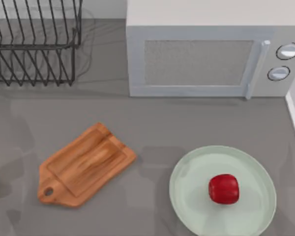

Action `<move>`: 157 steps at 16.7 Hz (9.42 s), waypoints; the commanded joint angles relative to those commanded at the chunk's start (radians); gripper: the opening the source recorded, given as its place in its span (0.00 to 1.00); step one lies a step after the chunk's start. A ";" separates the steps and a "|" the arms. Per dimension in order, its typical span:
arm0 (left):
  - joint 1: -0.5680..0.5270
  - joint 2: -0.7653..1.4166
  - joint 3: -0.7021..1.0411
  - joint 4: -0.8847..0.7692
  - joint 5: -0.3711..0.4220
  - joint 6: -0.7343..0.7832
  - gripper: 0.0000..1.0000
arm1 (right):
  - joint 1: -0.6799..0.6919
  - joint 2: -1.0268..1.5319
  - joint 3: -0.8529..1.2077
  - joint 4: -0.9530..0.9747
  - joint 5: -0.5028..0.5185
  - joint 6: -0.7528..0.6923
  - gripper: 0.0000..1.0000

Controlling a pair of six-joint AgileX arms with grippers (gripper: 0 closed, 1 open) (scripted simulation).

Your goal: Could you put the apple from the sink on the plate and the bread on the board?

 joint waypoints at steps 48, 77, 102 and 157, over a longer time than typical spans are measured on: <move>0.013 0.188 -0.043 0.166 0.000 0.086 0.00 | 0.000 0.000 0.000 0.000 0.000 0.000 1.00; -0.411 0.239 0.258 -0.149 0.003 -1.081 0.00 | 0.000 0.000 0.000 0.000 0.000 0.000 1.00; -0.649 0.315 0.195 0.052 -0.001 -1.699 0.00 | 0.000 0.000 0.000 0.000 0.000 0.000 1.00; -0.196 -1.530 -0.991 0.946 -0.001 -1.269 1.00 | 0.000 0.000 0.000 0.000 0.000 0.000 1.00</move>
